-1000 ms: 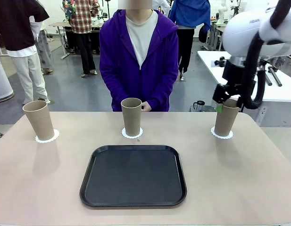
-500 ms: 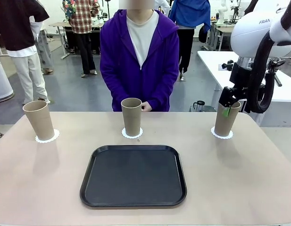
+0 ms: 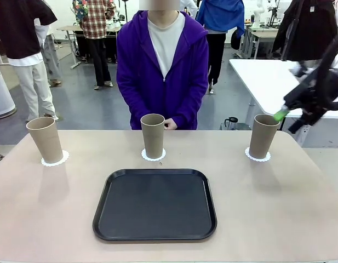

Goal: Place coasters on the table and set cups on them.
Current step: Take one Reusable plastic cup from the Flat Tray and place it on a coaster set by the human.

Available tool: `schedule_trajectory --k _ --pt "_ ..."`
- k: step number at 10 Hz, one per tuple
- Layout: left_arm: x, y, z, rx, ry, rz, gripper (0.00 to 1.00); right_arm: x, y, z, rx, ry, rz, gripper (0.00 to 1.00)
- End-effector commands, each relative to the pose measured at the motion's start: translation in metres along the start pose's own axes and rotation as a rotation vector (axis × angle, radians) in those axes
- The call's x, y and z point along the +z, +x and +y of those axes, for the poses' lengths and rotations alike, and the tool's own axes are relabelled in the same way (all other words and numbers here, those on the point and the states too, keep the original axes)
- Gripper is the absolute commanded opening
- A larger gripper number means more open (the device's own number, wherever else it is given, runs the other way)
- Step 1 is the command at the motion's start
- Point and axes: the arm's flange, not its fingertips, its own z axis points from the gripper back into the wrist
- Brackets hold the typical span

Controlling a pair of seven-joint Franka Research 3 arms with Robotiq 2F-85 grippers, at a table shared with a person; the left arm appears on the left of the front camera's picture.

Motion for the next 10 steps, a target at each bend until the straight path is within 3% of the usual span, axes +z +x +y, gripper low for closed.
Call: schedule_trajectory --k 1,3,6,10 --pt "0.001 0.000 -0.003 -0.003 0.002 -0.001 1.00 0.018 -0.027 -0.054 -0.139 0.368 -0.083 1.00" --pt "0.001 0.000 -0.003 -0.003 0.002 -0.001 1.00 0.014 -0.062 -0.093 -0.243 0.479 -0.176 1.00" --pt "0.001 0.000 -0.003 -0.003 0.002 -0.001 1.00 -0.010 -0.114 -0.127 -0.414 0.520 -0.301 1.00" --pt "0.001 0.000 -0.003 -0.003 0.002 -0.001 1.00 -0.027 -0.137 -0.153 -0.510 0.568 -0.410 1.00"
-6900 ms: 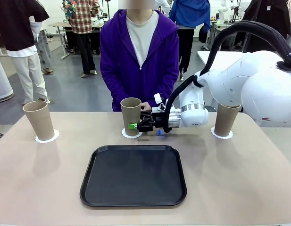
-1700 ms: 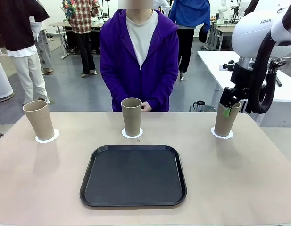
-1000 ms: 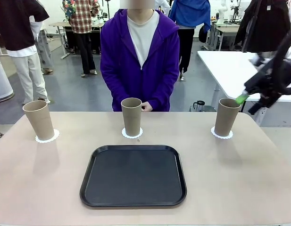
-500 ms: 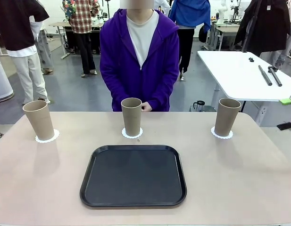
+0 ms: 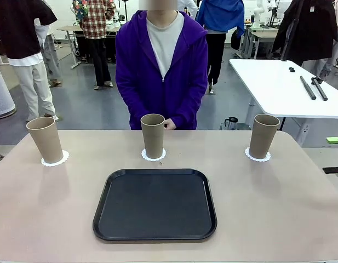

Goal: Place coasters on the table and set cups on them.
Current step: Take one Reusable plastic cup from the Flat Tray and place it on a coaster set by the human.

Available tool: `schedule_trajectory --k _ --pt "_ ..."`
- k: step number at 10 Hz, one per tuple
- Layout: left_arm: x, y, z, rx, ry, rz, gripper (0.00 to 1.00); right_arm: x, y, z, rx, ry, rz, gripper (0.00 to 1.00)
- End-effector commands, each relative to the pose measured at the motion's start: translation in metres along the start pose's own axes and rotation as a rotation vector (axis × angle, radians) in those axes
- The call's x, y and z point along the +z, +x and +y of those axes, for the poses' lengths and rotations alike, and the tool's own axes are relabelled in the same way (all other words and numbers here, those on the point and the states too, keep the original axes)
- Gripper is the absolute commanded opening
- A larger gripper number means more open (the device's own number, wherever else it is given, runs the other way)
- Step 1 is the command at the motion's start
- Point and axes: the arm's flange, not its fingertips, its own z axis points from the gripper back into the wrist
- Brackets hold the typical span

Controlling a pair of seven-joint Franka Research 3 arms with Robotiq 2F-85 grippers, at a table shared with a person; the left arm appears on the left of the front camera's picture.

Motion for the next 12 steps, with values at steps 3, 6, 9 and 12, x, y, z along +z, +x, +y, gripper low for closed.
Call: schedule_trajectory --k 3,6,9,12 --pt "0.002 0.000 -0.003 -0.003 0.002 -0.001 1.00 0.000 0.000 0.000 0.000 0.000 0.000 1.00" --pt "0.002 0.000 -0.003 -0.003 0.002 -0.001 1.00 0.000 0.000 0.000 0.000 0.000 0.000 1.00" --pt "0.002 0.000 -0.003 -0.003 0.002 -0.001 1.00 0.000 0.000 0.000 0.000 0.000 0.000 1.00" --pt "0.002 0.000 -0.003 -0.003 0.002 -0.001 1.00 0.000 0.000 0.000 0.000 0.000 0.000 1.00"
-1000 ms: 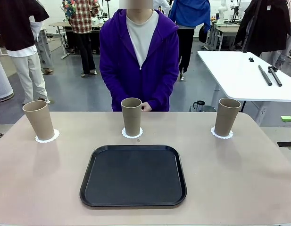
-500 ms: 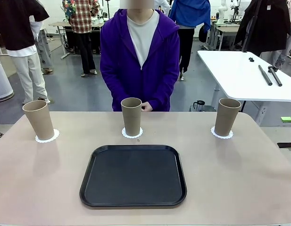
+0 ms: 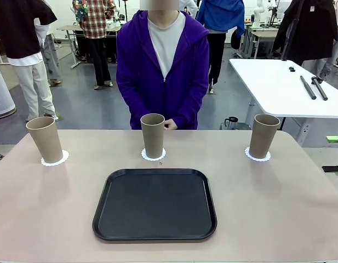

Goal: Place coasters on the table and set cups on them.
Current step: Take one Reusable plastic cup from the Flat Tray and place it on a coaster set by the human.

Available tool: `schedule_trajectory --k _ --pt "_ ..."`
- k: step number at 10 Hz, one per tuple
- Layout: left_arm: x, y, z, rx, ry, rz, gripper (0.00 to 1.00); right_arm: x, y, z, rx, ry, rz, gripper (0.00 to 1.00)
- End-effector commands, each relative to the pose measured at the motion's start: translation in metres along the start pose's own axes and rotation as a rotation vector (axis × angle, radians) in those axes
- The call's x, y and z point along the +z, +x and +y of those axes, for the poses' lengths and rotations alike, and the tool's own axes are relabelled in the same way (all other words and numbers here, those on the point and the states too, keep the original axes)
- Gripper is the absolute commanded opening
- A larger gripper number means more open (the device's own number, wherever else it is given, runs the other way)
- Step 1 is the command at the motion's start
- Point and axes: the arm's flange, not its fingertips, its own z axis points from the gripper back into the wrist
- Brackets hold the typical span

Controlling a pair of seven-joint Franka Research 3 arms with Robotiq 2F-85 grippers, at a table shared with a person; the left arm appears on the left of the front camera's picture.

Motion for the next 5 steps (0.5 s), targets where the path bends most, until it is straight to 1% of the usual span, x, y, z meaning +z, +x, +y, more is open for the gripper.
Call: schedule_trajectory --k 1,5 --pt "0.0017 0.0000 -0.0026 -0.003 0.002 -0.001 1.00 0.0003 -0.0017 -0.0011 -0.005 -0.002 0.014 1.00" --pt "0.0017 0.0000 -0.0026 -0.003 0.002 -0.001 1.00 0.0003 -0.0017 -0.0011 -0.005 -0.002 0.014 1.00"
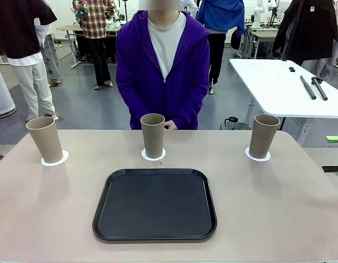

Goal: Place coasters on the table and set cups on them.
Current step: Take one Reusable plastic cup from the Flat Tray and place it on a coaster set by the human.

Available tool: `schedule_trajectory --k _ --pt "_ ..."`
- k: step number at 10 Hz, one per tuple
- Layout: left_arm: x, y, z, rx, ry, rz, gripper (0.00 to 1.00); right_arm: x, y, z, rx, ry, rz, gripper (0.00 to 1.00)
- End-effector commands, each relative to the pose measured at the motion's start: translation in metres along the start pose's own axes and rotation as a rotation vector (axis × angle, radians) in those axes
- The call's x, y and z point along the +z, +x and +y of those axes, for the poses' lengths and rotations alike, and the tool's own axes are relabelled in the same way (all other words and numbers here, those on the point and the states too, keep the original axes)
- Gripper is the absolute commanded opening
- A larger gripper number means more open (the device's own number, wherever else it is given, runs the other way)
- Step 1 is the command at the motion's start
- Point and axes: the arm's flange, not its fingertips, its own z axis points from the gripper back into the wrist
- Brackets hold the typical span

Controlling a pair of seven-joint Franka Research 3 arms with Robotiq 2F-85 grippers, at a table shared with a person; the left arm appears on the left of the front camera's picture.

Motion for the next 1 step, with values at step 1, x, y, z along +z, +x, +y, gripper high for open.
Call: schedule_trajectory --k 1 --pt "0.0017 0.0000 -0.0026 -0.003 0.002 -0.001 1.00 0.0003 -0.0017 -0.0011 -0.005 -0.002 0.014 1.00"
